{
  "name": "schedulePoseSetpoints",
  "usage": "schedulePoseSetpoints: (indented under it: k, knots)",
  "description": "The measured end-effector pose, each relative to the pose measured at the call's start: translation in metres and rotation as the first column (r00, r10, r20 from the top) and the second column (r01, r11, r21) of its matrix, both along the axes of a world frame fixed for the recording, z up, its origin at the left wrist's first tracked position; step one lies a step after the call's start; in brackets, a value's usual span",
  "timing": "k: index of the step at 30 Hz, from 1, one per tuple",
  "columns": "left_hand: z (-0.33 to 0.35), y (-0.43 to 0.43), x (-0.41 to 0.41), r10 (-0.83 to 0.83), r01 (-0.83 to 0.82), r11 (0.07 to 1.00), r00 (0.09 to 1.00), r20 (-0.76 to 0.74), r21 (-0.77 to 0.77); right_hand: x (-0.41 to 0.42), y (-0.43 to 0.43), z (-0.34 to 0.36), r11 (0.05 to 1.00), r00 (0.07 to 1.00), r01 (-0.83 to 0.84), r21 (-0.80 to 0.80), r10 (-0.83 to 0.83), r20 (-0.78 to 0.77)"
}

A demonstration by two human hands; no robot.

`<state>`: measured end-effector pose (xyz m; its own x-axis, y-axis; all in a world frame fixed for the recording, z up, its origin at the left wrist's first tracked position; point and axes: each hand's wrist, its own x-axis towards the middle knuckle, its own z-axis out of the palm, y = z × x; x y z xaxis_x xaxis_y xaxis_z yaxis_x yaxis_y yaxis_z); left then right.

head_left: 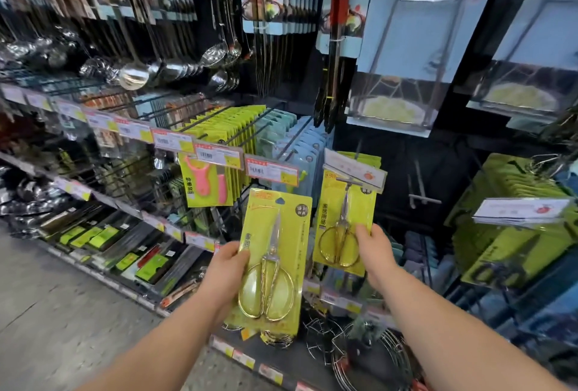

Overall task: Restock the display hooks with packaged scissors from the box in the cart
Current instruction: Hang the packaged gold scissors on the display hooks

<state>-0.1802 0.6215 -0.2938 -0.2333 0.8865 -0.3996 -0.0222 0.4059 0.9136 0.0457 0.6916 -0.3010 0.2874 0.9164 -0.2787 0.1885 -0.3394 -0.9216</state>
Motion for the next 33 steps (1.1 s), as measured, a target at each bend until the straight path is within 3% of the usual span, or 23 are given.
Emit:
schedulePoseSetpoints:
  k: [12,16,19,22,24,28,30,33]
  knots:
    - [-0.021,0.014,0.009,-0.136,0.134,0.99,0.988,0.067,0.034,0.007,0.01,-0.004,0.998,0.997,0.069,0.015,-0.069,0.042]
    - [-0.01,0.011,0.023,-0.172,0.172,0.985,0.982,0.075,0.013,0.007,-0.014,0.008,0.999,0.988,-0.03,0.021,0.026,0.153]
    - [-0.001,0.008,0.034,-0.233,0.234,0.972,0.97,0.068,-0.003,0.003,-0.04,0.015,0.981,0.985,-0.164,-0.104,0.156,-0.075]
    - [0.007,0.007,0.049,-0.277,0.279,0.96,0.956,0.093,-0.01,0.007,-0.063,0.019,0.98,0.952,-0.119,-0.161,0.066,-0.3]
    - [0.011,0.006,0.06,-0.314,0.316,0.949,0.946,0.082,-0.017,0.013,-0.08,0.024,0.988,0.944,-0.081,-0.133,0.033,-0.329]
    - [0.014,0.004,0.086,-0.393,0.395,0.919,0.918,0.058,-0.012,0.027,-0.109,0.029,0.991,0.992,-0.11,-0.071,0.105,-0.073]
    - [0.016,0.003,0.101,-0.426,0.427,0.904,0.903,0.058,-0.004,0.035,-0.117,0.032,0.999,0.999,-0.027,-0.045,0.028,0.025]
    - [0.022,0.002,0.122,-0.448,0.448,0.894,0.892,0.056,0.016,0.047,-0.122,0.042,0.998,0.997,0.06,-0.004,-0.059,0.055]
